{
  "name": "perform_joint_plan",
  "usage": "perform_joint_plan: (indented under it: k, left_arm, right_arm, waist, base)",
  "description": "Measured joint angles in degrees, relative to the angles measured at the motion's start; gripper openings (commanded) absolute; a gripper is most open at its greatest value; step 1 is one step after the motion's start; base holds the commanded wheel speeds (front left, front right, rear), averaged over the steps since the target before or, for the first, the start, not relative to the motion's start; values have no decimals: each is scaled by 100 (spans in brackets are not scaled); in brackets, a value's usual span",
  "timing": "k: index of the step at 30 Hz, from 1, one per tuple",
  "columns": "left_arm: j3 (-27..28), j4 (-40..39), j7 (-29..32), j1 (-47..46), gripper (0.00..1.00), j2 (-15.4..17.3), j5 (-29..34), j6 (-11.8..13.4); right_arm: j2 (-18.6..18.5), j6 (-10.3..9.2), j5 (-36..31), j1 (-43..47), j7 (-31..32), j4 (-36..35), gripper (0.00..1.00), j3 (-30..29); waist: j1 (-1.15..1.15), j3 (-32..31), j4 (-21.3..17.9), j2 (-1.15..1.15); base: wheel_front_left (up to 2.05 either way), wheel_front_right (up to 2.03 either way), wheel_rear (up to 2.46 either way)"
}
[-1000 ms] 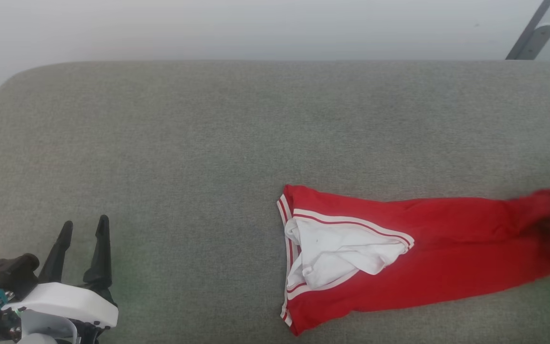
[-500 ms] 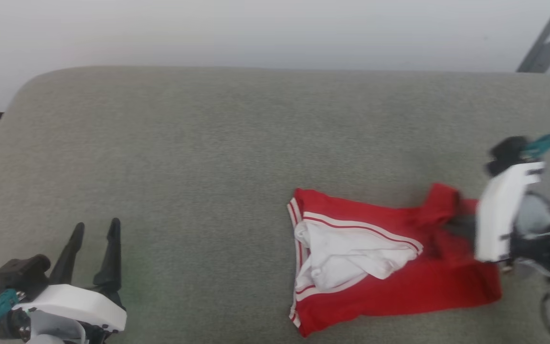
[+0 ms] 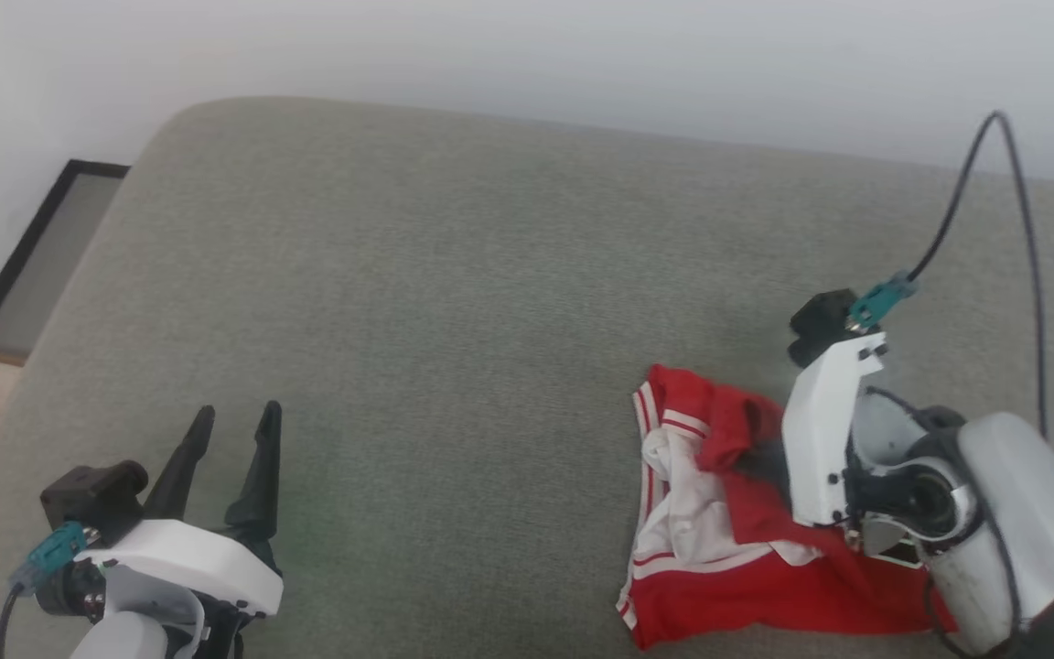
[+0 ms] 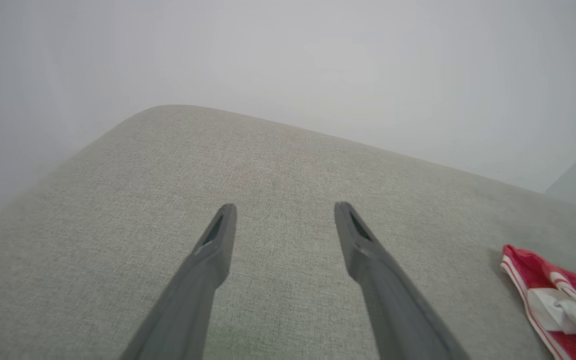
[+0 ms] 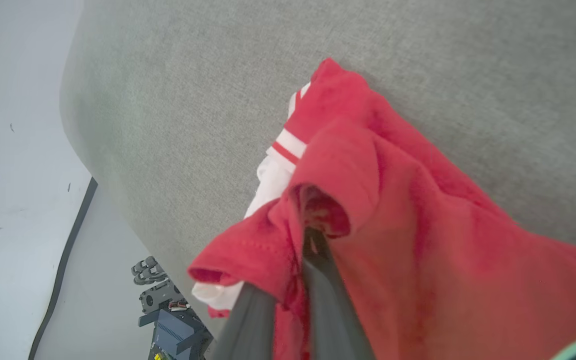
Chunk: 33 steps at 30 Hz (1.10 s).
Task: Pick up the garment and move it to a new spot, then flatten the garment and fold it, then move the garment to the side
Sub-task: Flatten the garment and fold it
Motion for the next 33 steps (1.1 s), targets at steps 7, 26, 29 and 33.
perform_joint_plan:
  k: [7, 26, 29, 33]
  left_arm:
    - [42, 89, -51, -47, 100, -43, 23, -118]
    - [964, -210, -121, 770, 100, 65, 94, -266]
    - [1156, -240, -121, 924, 100, 42, 157, -270]
    - [1410, -280, -121, 1122, 100, 4, 313, -279]
  right_arm:
    - [-20, 0, 113, -92, -199, 136, 100, 323]
    - [-687, 0, -353, 435, -2570, -519, 100, -485]
    - [-730, 0, -552, 580, -3076, -416, 100, -615]
    - [-787, 0, -794, 803, -3816, -336, 100, -786]
  waist:
    - [0, -140, 39, 0]
    - [0, -568, -1028, 0]
    - [0, -623, -1207, 0]
    - [0, -699, -1411, 0]
  base:
    - [0, 0, 0]
    - [0, 0, 0]
    - [0, 0, 0]
    - [0, 0, 0]
